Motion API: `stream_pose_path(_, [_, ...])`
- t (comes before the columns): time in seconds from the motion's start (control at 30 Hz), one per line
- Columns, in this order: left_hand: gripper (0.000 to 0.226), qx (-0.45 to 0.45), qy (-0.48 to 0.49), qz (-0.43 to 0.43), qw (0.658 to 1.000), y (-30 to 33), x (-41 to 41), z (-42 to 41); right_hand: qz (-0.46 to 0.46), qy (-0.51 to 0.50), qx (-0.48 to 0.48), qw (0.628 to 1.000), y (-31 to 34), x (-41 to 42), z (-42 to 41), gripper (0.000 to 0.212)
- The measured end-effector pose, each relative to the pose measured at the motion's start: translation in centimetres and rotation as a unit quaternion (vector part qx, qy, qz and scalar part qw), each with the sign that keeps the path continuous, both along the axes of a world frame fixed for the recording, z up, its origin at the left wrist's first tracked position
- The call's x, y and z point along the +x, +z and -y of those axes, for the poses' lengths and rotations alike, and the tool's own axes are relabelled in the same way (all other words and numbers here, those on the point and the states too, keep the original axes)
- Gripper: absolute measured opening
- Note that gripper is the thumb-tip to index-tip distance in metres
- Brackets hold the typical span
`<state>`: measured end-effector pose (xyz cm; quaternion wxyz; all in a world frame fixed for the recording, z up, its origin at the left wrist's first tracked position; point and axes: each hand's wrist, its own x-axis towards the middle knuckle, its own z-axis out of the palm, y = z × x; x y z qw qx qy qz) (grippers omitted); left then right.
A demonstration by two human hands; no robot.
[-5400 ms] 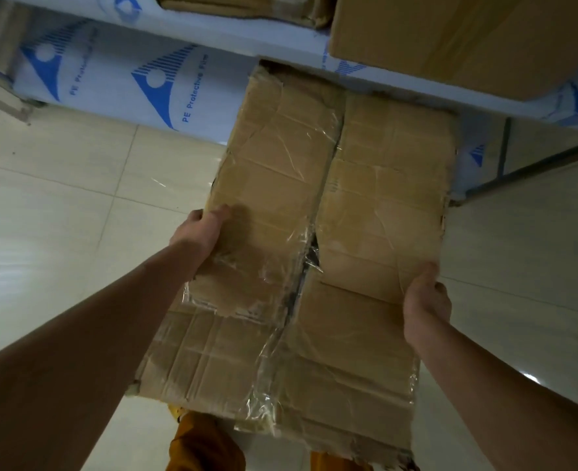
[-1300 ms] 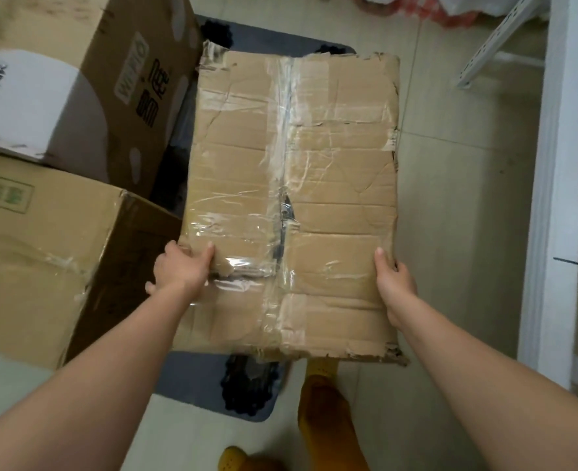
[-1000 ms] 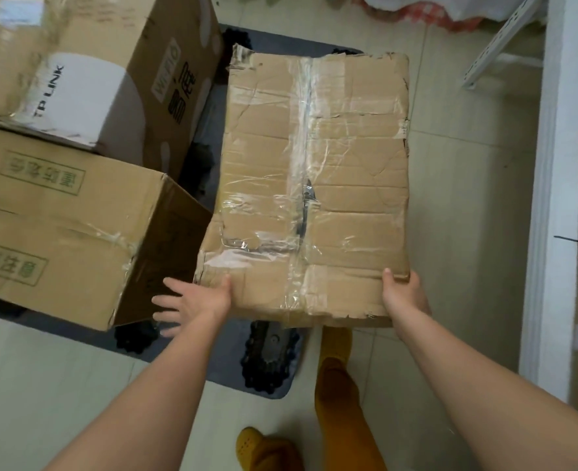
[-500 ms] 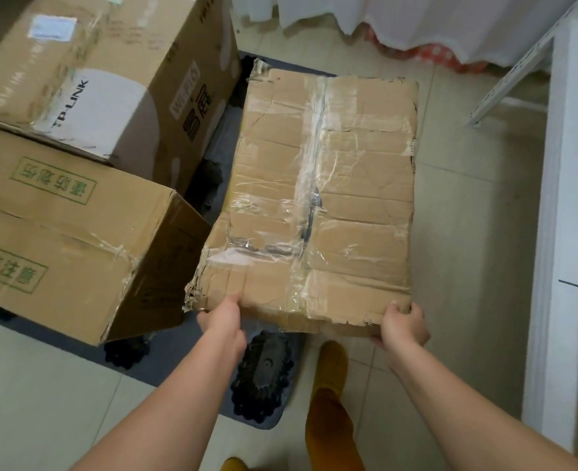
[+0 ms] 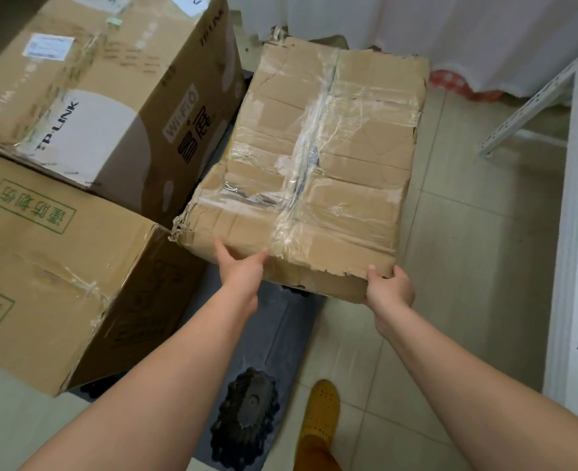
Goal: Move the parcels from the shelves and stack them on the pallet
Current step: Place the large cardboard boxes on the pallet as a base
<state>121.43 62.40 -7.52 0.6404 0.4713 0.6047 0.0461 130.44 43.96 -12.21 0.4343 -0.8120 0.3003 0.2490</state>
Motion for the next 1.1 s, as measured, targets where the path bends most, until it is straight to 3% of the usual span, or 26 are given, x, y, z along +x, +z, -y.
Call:
stream_pose_path(0.13, [0.058, 0.101, -0.171, -0.049, 0.979, -0.3, 2.0, -0.9, 0.014, 0.041, 0.011, 0.999, -0.6, 1.9, -1.7, 0.069])
stream_pose_path(0.27, [0.067, 0.233, -0.338, -0.117, 0.904, -1.6, 2.8, -3.4, 0.024, 0.057, 0.003, 0.998, -0.8, 3.7, -4.1, 0.068])
stream_pose_path(0.33, [0.074, 0.256, -0.387, -0.148, 0.873, -2.1, 3.2, -4.8, 0.03, 0.05, 0.01, 0.998, -1.0, 4.3, -5.3, 0.07])
stream_pose_path(0.53, [0.082, 0.251, -0.419, -0.198, 0.85, -1.7, 4.1, -6.7, 0.03, 0.07, 0.006, 0.997, -0.1, 6.1, -7.4, 0.065])
stream_pose_path(0.73, [0.084, 0.224, -0.376, -0.198, 0.877, -1.1, 5.0, -7.5, 0.041, 0.125, 0.02, 0.991, 1.3, 8.3, -9.9, 0.061])
stream_pose_path(0.93, [0.086, 0.242, -0.366, -0.237, 0.867, -1.0, 4.3, -8.2, 0.026, 0.163, 0.026, 0.986, 1.7, 6.1, -10.8, 0.064])
stream_pose_path(1.1, [0.088, 0.25, -0.346, -0.26, 0.866, -0.5, 3.2, -10.5, 0.007, 0.217, 0.035, 0.976, 2.5, 4.2, -12.3, 0.053])
